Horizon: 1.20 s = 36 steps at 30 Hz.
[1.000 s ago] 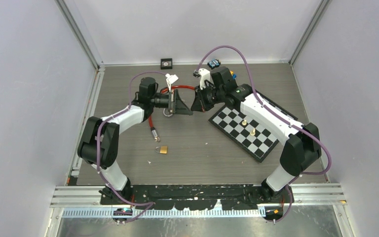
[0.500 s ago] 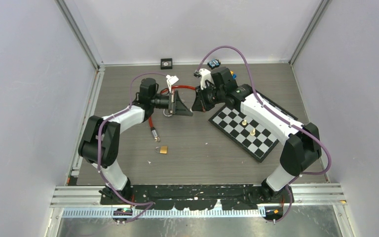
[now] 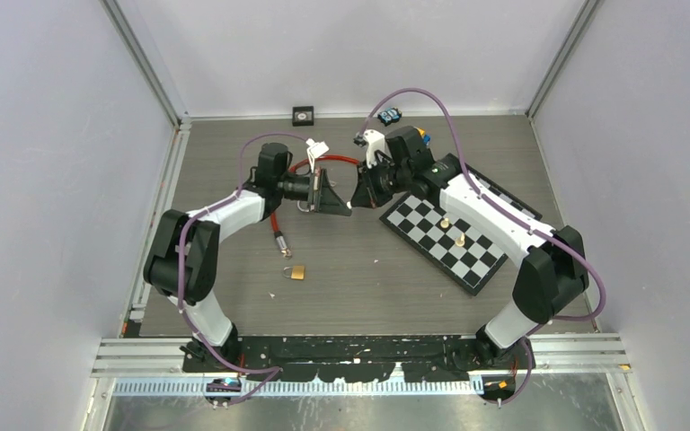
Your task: Unlock with the key
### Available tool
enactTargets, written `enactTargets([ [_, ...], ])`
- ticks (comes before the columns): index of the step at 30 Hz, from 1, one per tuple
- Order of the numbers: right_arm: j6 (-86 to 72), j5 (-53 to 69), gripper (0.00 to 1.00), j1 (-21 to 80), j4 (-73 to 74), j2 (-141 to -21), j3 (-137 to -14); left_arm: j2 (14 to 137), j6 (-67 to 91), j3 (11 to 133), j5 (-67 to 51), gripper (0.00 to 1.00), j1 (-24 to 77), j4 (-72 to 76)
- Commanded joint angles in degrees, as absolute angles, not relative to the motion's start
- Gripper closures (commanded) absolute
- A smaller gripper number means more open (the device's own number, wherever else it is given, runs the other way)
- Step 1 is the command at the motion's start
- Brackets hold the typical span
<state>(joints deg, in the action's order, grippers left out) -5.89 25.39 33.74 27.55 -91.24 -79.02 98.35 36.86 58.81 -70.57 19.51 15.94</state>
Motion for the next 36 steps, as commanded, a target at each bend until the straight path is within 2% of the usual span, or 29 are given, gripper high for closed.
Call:
enactTargets([
  [1,-3.2,27.9,0.97,32.5,26.7,-87.3,-78.3,95.9,19.3,62.9,-71.3,1.0,19.7,-2.7],
  [6,-0.3,31.0,0.93,32.5,28.2,-87.2,-77.3,94.7,0.9,67.2,-69.0,1.0,20.0,-22.4],
  [10,1.9,32.8,0.91,32.5,28.5,-87.0,-76.2,94.3,-9.1,69.1,-67.5,1.0,20.6,-31.8],
  [17,3.8,34.6,0.81,32.5,28.1,-86.0,-74.0,94.0,-14.2,69.7,-66.4,1.0,20.8,-36.3],
  [22,2.8,34.3,0.6,32.4,26.0,-84.3,-72.5,93.1,-19.2,70.1,-66.4,1.0,21.5,-39.9],
  [36,-3.1,51.2,0.49,32.5,16.5,-88.4,-67.9,86.5,-30.9,67.1,-65.2,1.0,26.1,-45.1],
])
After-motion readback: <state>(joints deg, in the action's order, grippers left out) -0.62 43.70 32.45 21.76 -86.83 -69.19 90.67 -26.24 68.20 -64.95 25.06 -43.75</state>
